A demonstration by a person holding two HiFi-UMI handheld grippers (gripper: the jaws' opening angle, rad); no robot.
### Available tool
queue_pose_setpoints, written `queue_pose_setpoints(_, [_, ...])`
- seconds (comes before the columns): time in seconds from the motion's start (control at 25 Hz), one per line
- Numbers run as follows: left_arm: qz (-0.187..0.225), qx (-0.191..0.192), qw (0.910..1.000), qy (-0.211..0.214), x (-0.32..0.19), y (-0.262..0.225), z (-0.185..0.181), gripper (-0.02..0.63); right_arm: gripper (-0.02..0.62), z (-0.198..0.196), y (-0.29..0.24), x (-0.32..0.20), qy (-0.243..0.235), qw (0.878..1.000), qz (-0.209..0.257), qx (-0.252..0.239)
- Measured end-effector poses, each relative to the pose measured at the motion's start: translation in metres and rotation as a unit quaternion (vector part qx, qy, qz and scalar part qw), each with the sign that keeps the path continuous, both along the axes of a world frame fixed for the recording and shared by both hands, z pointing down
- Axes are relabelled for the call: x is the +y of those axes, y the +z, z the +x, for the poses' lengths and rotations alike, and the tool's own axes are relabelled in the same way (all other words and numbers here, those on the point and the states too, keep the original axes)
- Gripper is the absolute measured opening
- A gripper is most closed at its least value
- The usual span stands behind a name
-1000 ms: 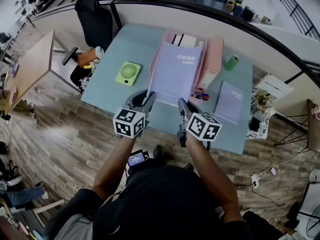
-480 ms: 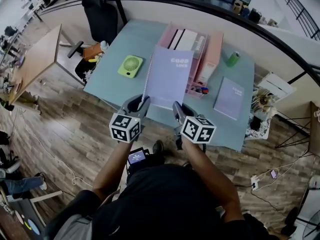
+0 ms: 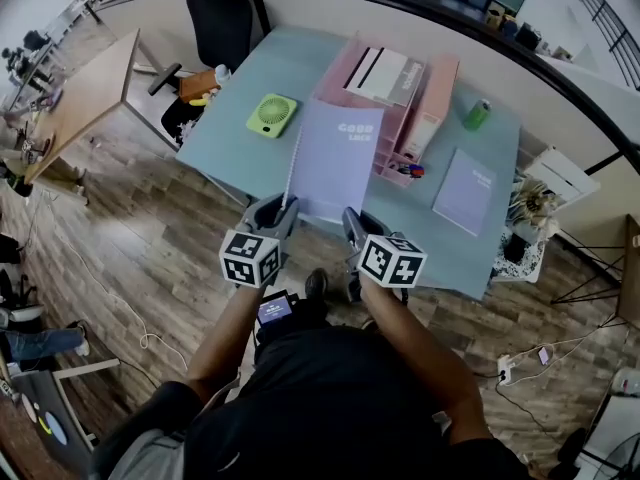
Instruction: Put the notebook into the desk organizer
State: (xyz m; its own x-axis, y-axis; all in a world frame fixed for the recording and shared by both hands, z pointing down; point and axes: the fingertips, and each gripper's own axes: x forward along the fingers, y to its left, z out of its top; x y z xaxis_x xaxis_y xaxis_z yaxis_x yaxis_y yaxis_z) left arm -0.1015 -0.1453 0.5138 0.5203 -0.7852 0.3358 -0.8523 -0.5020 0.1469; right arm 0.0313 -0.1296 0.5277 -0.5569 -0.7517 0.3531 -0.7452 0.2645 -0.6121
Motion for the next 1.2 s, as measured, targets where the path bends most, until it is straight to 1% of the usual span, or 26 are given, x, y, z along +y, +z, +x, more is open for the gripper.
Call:
queue_pose_setpoints(0.4, [-0.024, -0.004, 0.9996, -0.016, 0.017, 0.027, -0.009, 0.141, 0.034, -0.008, 0.027, 0.015, -0.006, 1.000, -0.018, 0.000])
queue_pose_setpoints(0.64, [-0.037, -0.006, 0.9992, -0.015, 0.022, 0.042, -0.013, 0.140, 0.035, -0.012, 0.043, 0.021, -0.003, 1.000, -0.030, -0.004])
queue_pose_setpoints(0.96, [-0.061, -0.008, 0.9980, -0.011, 0.025, 0.070, -0.016, 0.140, 0.035, -0.015, 0.070, 0.027, 0.002, 0.998, -0.059, -0.004])
queue_pose_setpoints(1.2, [-0.077, -0.010, 0.9970, -0.004, 0.022, 0.087, -0.015, 0.140, 0.035, -0.015, 0.087, 0.027, 0.014, 0.997, -0.078, -0.008])
